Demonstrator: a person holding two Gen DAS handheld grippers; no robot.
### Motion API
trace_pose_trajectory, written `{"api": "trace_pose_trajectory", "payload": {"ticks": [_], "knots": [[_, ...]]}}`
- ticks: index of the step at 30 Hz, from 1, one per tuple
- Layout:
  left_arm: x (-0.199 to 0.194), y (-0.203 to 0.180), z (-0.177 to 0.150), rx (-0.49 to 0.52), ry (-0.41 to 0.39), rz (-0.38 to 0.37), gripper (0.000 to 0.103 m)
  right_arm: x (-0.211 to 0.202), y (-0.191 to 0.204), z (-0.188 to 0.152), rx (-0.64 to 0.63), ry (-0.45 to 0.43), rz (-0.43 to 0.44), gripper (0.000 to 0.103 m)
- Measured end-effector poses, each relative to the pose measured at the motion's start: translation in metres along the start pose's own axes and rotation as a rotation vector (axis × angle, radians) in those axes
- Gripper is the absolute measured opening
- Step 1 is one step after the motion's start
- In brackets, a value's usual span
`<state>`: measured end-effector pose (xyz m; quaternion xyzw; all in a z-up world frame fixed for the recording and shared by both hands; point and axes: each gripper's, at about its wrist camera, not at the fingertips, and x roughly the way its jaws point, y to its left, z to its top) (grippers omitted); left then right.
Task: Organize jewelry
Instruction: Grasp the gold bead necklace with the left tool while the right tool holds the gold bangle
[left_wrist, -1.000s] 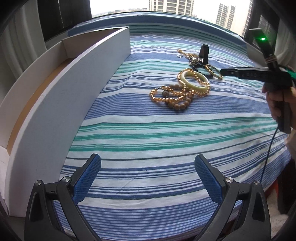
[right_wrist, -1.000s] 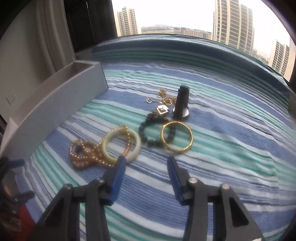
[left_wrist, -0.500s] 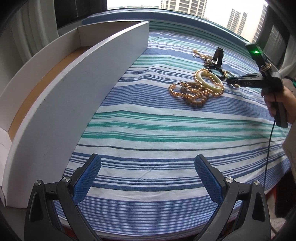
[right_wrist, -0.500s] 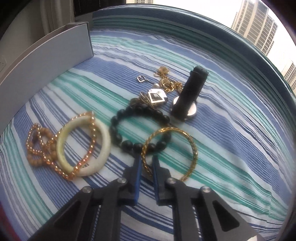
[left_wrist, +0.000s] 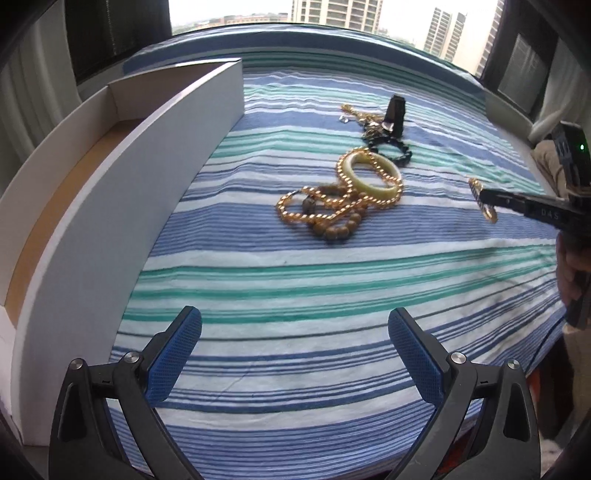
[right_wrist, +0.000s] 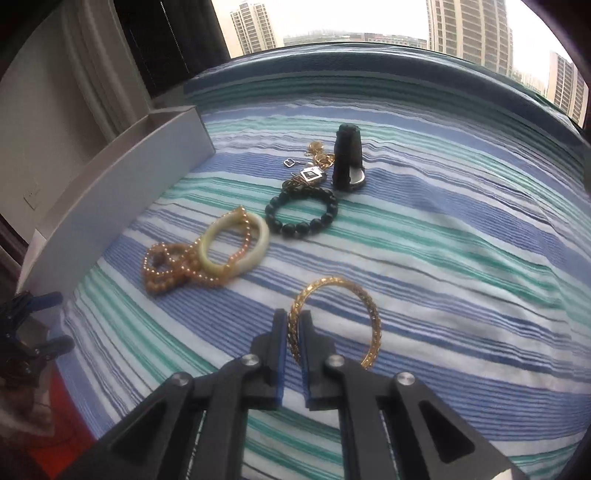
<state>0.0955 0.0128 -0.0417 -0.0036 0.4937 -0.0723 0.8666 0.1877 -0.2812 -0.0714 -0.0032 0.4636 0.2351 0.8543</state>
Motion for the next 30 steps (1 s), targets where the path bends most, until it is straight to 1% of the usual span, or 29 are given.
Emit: {"api": "trace_pose_trajectory", "payload": {"ticks": [4,7,11,12,13,14,15,17,19,21,22,23,24,25,28,30], "knots": [[0.003,-0.035,0.035,0.107,-0.038,-0.057,0.101,-0.015,-0.002,-0.020,0.063,-0.026,0.047,0.006],[0.021,-0.067,0.061,0.216,-0.049,-0.087,0.101,-0.021,-0.002,-0.029,0.115,-0.053,0.071,0.006],[0.056,-0.099,0.090,0.290,-0.052,-0.071,0.100,-0.030,-0.002,-0.044,0.174,-0.083,0.098,0.006],[0.065,-0.105,0.093,0.315,-0.053,-0.052,0.097,-0.032,-0.001,-0.049,0.187,-0.088,0.108,0.006],[0.074,-0.110,0.094,0.344,-0.047,-0.028,0.093,-0.034,0.001,-0.053,0.201,-0.093,0.118,0.006],[0.084,-0.113,0.094,0.374,-0.030,-0.014,0.084,-0.036,0.003,-0.057,0.213,-0.097,0.128,0.006],[0.093,-0.116,0.094,0.400,-0.011,-0.006,0.080,-0.038,0.004,-0.060,0.221,-0.100,0.135,0.006],[0.106,-0.118,0.093,0.426,0.011,0.024,0.077,-0.041,0.007,-0.066,0.230,-0.104,0.141,0.006],[0.117,-0.118,0.095,0.419,0.024,0.060,0.070,-0.042,0.010,-0.070,0.231,-0.105,0.141,0.006],[0.124,-0.115,0.096,0.396,0.053,0.058,0.042,-0.043,0.012,-0.070,0.229,-0.107,0.142,0.006],[0.121,-0.113,0.095,0.395,0.030,0.059,0.035,-0.044,0.013,-0.071,0.230,-0.110,0.142,0.006],[0.118,-0.112,0.094,0.395,0.032,0.032,0.014,-0.046,0.013,-0.071,0.230,-0.113,0.142,0.006],[0.114,-0.110,0.094,0.395,0.038,0.009,0.006,-0.048,0.012,-0.072,0.231,-0.116,0.141,0.006],[0.110,-0.108,0.093,0.390,0.042,-0.013,0.005,-0.050,0.012,-0.072,0.231,-0.118,0.141,0.006],[0.098,-0.100,0.091,0.381,0.008,-0.043,0.004,-0.049,0.012,-0.071,0.231,-0.121,0.141,0.006],[0.089,-0.088,0.093,0.325,0.010,-0.079,0.004,-0.050,0.012,-0.072,0.235,-0.123,0.144,0.006]]}}
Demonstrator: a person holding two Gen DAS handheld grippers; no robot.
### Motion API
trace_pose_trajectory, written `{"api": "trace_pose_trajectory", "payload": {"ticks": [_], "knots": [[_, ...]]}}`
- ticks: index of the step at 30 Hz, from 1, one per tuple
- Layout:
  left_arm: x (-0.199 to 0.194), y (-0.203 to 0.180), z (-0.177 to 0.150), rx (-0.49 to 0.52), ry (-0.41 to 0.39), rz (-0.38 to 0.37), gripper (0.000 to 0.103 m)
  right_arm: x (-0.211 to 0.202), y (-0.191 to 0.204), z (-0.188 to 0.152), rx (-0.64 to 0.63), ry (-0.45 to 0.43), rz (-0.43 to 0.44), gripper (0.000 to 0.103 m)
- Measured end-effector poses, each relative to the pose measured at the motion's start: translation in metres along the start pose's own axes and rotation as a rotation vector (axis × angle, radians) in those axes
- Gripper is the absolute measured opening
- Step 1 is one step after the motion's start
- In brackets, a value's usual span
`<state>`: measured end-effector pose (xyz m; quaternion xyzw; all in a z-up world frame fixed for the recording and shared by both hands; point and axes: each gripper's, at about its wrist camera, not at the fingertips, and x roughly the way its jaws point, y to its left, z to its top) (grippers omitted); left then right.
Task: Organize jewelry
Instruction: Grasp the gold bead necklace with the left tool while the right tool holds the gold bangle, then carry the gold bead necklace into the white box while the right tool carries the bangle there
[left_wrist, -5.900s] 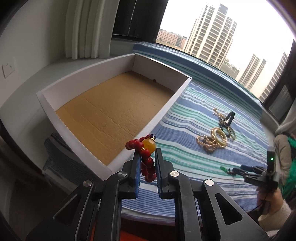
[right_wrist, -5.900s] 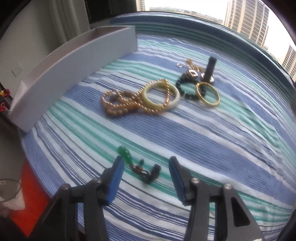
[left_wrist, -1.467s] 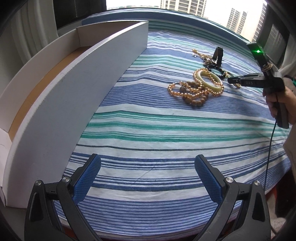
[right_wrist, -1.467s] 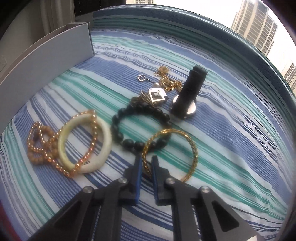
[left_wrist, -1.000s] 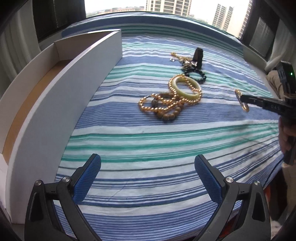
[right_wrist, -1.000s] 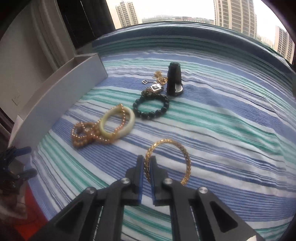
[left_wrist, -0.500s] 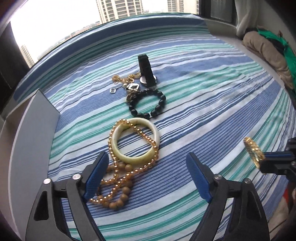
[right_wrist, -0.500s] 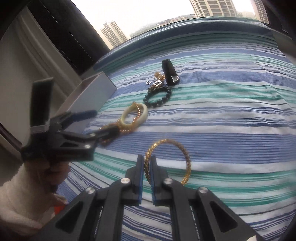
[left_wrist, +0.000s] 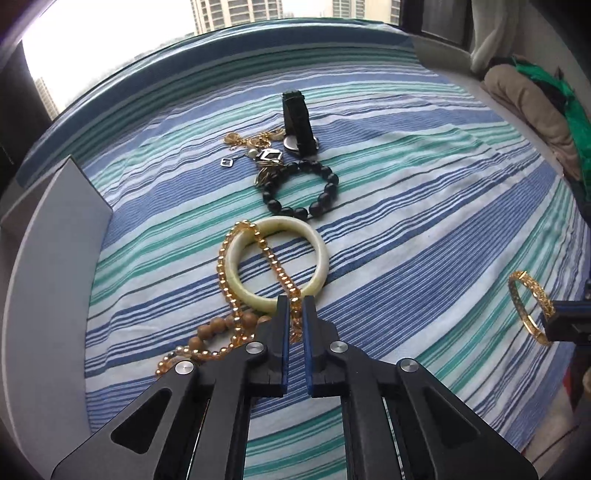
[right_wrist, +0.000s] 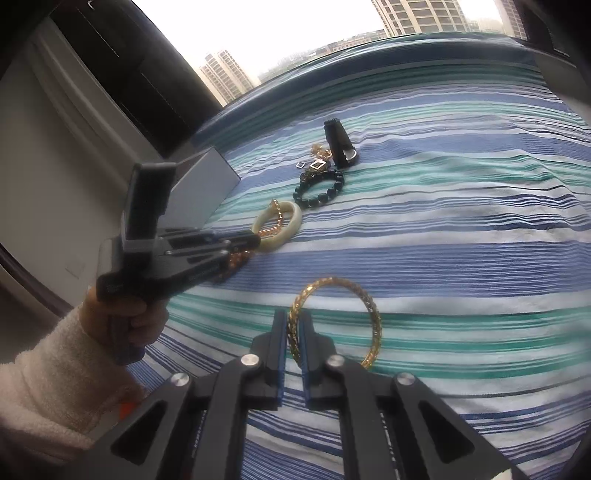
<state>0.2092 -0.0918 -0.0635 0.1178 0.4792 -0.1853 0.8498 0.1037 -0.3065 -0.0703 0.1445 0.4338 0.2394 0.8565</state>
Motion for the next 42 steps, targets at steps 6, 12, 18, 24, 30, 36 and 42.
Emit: {"api": "trace_pose_trajectory", "payload": {"ticks": [6,12,18,24,30,36,42], "knots": [[-0.059,0.053,0.001,-0.219,-0.099,-0.112,0.004,-0.007,0.004,0.001,-0.002,-0.011,0.007,0.006],[-0.120,0.093,-0.004,-0.345,-0.189,-0.113,0.004,-0.016,0.014,0.009,-0.025,-0.032,0.007,0.006],[-0.196,0.126,-0.005,-0.438,-0.299,-0.130,0.001,-0.018,0.038,0.028,-0.099,-0.039,0.014,0.006],[-0.271,0.156,-0.007,-0.473,-0.402,-0.121,0.000,-0.015,0.077,0.063,-0.214,-0.045,0.043,0.006],[-0.270,0.157,-0.023,-0.428,-0.326,-0.047,0.002,-0.008,0.118,0.090,-0.301,-0.052,0.087,0.006],[-0.167,0.111,-0.059,-0.331,-0.123,-0.088,0.065,0.000,0.129,0.079,-0.298,-0.022,0.115,0.006],[-0.043,0.076,-0.073,-0.192,0.059,-0.054,0.064,0.003,0.114,0.058,-0.240,0.012,0.109,0.006]]}}
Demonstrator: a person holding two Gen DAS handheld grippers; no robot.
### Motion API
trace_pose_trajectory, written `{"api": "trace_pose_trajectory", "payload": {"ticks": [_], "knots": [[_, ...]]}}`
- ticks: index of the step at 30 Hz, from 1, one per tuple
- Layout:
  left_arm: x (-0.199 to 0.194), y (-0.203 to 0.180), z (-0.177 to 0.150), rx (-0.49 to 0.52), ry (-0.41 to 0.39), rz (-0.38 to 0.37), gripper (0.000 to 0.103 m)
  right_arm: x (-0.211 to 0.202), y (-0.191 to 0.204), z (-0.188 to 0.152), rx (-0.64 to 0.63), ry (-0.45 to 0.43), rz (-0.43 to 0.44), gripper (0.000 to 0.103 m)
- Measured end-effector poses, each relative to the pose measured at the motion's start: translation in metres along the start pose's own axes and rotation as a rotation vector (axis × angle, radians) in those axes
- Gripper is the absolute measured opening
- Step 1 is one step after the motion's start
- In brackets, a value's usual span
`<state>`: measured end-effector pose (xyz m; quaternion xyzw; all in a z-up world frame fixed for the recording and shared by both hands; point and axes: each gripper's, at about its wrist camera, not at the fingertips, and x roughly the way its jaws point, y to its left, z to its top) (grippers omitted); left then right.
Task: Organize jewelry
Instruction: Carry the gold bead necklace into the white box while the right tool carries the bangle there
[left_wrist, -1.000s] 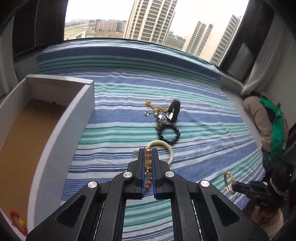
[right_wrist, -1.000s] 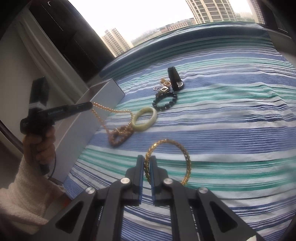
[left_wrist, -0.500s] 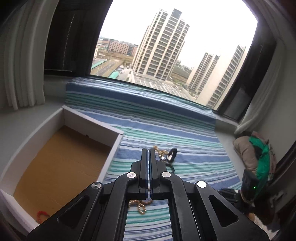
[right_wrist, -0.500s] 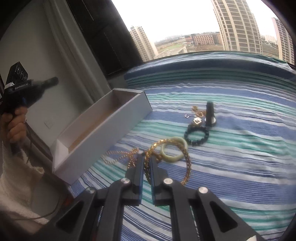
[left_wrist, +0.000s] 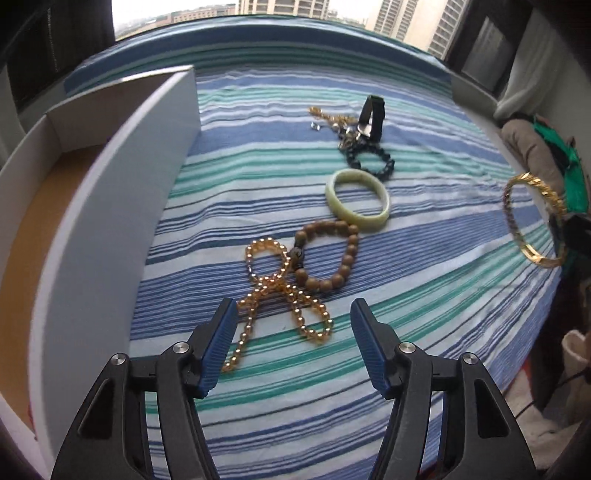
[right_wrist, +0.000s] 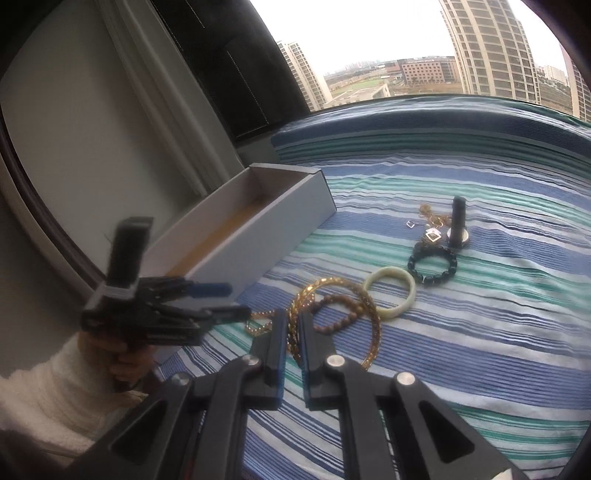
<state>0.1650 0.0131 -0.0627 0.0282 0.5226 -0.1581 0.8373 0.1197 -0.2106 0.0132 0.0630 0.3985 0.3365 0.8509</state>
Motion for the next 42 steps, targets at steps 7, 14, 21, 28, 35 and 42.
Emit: {"api": "trace_pose_trajectory", "payload": {"ticks": [7,14,21,28,35,42], "knots": [[0.041,0.017,0.008,-0.041,0.031,-0.019,0.015,-0.008,-0.015,-0.018,0.043,0.012,-0.025,0.006],[-0.021,0.033,0.011,-0.171,-0.070,-0.066,0.005,0.003,-0.014,-0.002,0.011,0.024,-0.025,0.006],[-0.168,0.049,0.027,-0.255,-0.327,-0.140,0.005,0.017,0.032,0.048,-0.114,0.014,0.032,0.006],[-0.305,0.095,0.047,-0.334,-0.535,-0.114,0.005,0.038,0.098,0.113,-0.231,-0.032,0.138,0.006],[-0.328,0.150,0.046,-0.407,-0.565,0.057,0.005,0.113,0.158,0.159,-0.311,0.042,0.215,0.006],[-0.211,0.222,0.004,-0.572,-0.352,0.221,0.005,0.243,0.194,0.129,-0.401,0.238,0.151,0.006]]}}
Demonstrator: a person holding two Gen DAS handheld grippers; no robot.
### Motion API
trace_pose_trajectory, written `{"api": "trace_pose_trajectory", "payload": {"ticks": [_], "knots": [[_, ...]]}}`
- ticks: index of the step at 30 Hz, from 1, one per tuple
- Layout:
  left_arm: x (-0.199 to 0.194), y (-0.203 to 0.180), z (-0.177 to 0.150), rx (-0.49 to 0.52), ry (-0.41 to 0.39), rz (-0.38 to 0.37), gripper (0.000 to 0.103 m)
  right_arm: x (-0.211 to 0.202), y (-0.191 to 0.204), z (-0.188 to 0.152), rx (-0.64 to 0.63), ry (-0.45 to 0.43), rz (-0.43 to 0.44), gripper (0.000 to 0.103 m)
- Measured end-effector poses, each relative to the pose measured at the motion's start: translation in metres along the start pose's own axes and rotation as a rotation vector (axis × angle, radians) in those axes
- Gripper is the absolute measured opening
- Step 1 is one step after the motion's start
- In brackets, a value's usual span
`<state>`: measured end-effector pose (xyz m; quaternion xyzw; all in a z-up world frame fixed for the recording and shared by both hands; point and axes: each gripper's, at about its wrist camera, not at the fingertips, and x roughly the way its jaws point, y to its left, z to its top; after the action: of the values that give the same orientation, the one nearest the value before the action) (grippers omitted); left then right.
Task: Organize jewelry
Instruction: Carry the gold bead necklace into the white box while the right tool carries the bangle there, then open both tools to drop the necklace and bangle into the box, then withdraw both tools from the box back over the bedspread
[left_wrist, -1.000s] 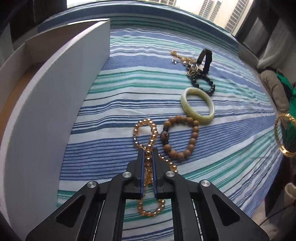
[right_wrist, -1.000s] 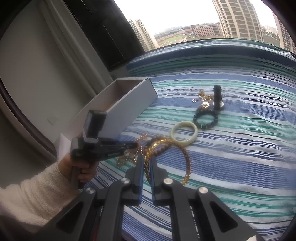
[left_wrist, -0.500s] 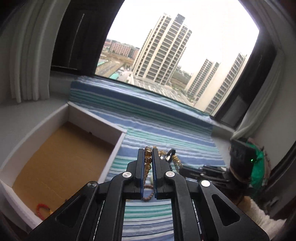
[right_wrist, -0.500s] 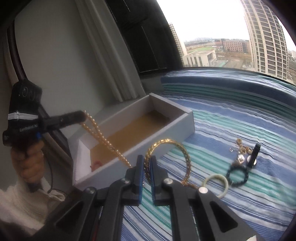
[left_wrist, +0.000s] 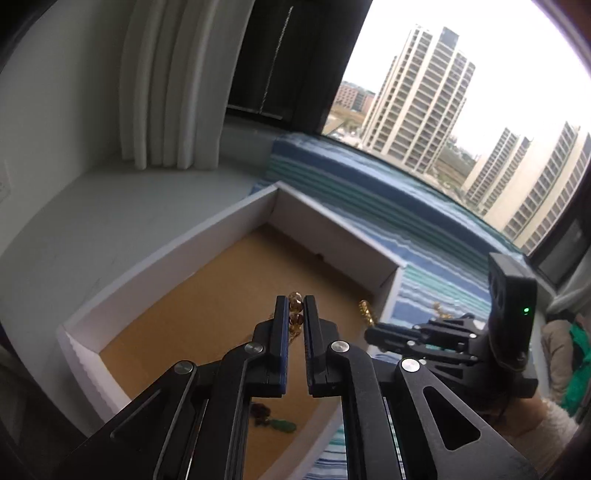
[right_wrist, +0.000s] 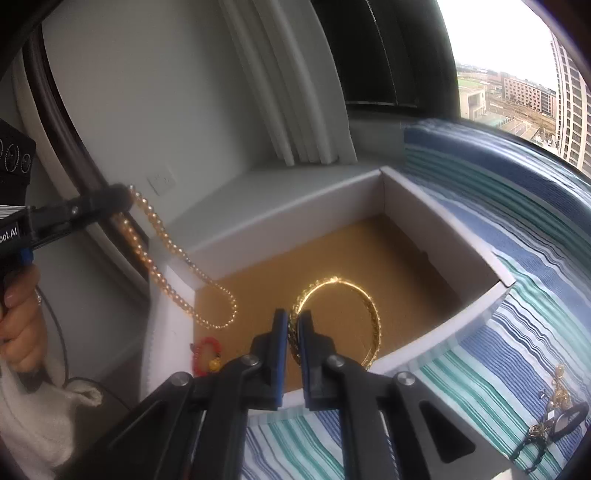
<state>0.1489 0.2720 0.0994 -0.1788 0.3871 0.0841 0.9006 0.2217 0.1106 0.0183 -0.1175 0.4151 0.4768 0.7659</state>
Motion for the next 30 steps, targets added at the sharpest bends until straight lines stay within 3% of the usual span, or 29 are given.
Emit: {"api": "trace_pose_trajectory", "payload": {"ticks": [3,7,8,10,11,12,16,18,21,26,30], "knots": [[0.042,0.024,-0.024,-0.031,0.066,0.065,0.005,0.046,0.012,-0.004,-0.043,0.068,-0.059,0.006],[0.064,0.035,-0.043,-0.014,0.076,0.150,0.006,0.077,0.016,-0.012,-0.046,0.123,-0.082,0.010],[0.063,0.034,-0.047,-0.007,0.069,0.164,0.013,0.077,0.015,-0.012,-0.037,0.121,-0.075,0.014],[0.055,0.028,-0.054,0.010,0.052,0.163,0.040,0.065,0.016,-0.014,-0.020,0.091,-0.081,0.039],[0.049,0.023,-0.058,0.020,0.032,0.170,0.058,0.055,0.016,-0.015,-0.020,0.064,-0.092,0.059],[0.042,0.017,-0.061,0.033,0.006,0.178,0.065,0.042,0.016,-0.016,-0.023,0.035,-0.097,0.062],[0.015,-0.020,-0.081,0.121,-0.064,0.153,0.077,-0.010,0.008,-0.039,-0.023,-0.060,-0.134,0.062],[0.003,-0.045,-0.098,0.170,-0.105,0.146,0.091,-0.032,-0.003,-0.066,0.004,-0.084,-0.155,0.063],[-0.005,-0.085,-0.127,0.243,-0.147,0.144,0.098,-0.057,-0.024,-0.118,0.073,-0.081,-0.207,0.063],[0.012,-0.142,-0.167,0.346,-0.110,0.145,0.099,-0.095,-0.064,-0.210,0.232,-0.049,-0.340,0.064],[0.029,-0.169,-0.187,0.404,-0.049,0.124,0.099,-0.124,-0.082,-0.263,0.327,-0.048,-0.418,0.063]]}}
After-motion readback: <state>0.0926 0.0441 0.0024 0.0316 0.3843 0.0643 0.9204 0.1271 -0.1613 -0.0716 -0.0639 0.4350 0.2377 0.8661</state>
